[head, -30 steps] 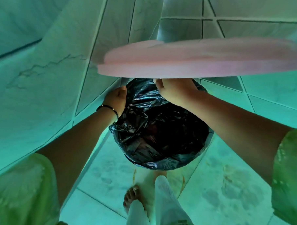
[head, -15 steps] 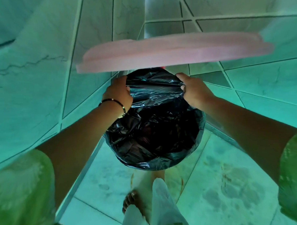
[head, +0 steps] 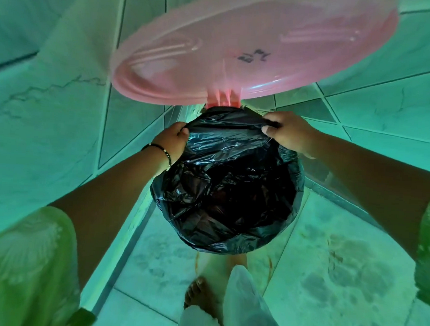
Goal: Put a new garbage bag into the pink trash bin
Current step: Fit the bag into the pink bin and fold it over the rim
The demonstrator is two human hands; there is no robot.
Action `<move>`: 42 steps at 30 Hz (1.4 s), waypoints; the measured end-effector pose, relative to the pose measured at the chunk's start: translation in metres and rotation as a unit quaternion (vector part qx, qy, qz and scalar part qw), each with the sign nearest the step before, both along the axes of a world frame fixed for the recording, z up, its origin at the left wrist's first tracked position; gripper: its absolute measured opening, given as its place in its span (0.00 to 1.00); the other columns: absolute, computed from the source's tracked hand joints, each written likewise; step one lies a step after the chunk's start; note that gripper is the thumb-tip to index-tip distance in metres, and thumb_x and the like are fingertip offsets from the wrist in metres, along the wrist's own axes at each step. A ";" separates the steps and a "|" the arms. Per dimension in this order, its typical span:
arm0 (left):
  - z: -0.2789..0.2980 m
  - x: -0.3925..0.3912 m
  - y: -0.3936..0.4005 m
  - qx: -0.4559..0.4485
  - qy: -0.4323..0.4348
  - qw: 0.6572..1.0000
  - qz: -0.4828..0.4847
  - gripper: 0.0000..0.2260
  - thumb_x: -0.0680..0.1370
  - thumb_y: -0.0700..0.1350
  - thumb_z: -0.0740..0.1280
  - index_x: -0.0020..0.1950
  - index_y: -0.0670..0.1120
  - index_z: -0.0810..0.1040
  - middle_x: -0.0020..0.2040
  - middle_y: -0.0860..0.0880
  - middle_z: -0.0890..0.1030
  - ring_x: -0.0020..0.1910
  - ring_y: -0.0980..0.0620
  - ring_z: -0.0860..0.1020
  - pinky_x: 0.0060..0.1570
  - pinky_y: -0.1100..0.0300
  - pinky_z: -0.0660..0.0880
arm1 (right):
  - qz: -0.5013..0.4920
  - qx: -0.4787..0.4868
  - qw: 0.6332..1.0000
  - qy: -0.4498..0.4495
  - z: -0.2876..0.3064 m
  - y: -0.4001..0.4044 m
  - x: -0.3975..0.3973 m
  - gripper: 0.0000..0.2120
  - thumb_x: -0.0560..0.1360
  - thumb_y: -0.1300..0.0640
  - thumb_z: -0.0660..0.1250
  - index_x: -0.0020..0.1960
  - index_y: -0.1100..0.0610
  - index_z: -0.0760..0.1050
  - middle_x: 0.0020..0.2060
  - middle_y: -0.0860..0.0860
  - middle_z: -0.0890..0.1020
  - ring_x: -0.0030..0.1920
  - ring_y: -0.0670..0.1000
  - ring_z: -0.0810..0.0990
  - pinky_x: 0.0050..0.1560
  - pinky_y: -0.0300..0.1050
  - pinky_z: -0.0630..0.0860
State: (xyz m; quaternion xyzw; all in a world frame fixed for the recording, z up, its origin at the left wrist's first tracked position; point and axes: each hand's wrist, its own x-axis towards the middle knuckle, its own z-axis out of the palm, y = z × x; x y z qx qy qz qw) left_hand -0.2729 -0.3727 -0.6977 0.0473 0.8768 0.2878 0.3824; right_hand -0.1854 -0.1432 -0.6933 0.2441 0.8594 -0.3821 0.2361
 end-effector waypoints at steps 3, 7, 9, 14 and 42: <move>0.001 0.003 -0.004 -0.015 -0.083 0.989 0.123 0.25 0.81 0.57 0.47 0.69 0.43 0.68 0.69 0.38 0.69 0.67 0.43 0.69 0.65 0.52 0.64 | -0.204 -0.166 0.960 -0.096 -0.010 0.009 0.014 0.38 0.72 0.32 0.57 0.74 0.54 0.58 0.75 0.55 0.59 0.74 0.58 0.58 0.71 0.57 0.54; -0.011 0.026 -0.036 -0.044 -0.090 0.961 0.258 0.28 0.79 0.61 0.46 0.56 0.41 0.74 0.52 0.35 0.77 0.49 0.43 0.76 0.49 0.55 0.70 | -0.373 -0.246 0.882 -0.148 -0.038 0.013 0.061 0.55 0.54 0.20 0.61 0.72 0.52 0.62 0.72 0.54 0.65 0.70 0.57 0.67 0.69 0.62 0.62; -0.021 0.042 -0.053 -0.029 -0.090 0.944 0.316 0.25 0.80 0.59 0.48 0.55 0.42 0.75 0.62 0.35 0.76 0.52 0.42 0.74 0.53 0.53 0.70 | -0.420 -0.260 0.863 -0.107 -0.035 0.009 0.086 0.37 0.66 0.28 0.61 0.61 0.57 0.73 0.56 0.56 0.79 0.53 0.53 0.80 0.55 0.51 0.77; -0.036 0.089 -0.083 0.073 -0.114 0.872 0.470 0.19 0.81 0.47 0.55 0.69 0.40 0.68 0.70 0.41 0.70 0.67 0.43 0.70 0.60 0.50 0.68 | -0.479 -0.314 0.819 0.028 -0.011 -0.024 0.145 0.09 0.78 0.51 0.60 0.47 0.54 0.75 0.42 0.49 0.80 0.44 0.50 0.78 0.47 0.48 0.73; 0.182 0.080 -0.003 0.078 0.414 0.907 0.028 0.32 0.74 0.47 0.61 0.75 0.40 0.53 0.75 0.38 0.56 0.75 0.38 0.55 0.73 0.46 0.52 | -0.144 0.236 0.885 0.375 0.195 -0.073 0.060 0.29 0.72 0.63 0.65 0.71 0.63 0.62 0.70 0.60 0.67 0.71 0.59 0.64 0.72 0.52 0.60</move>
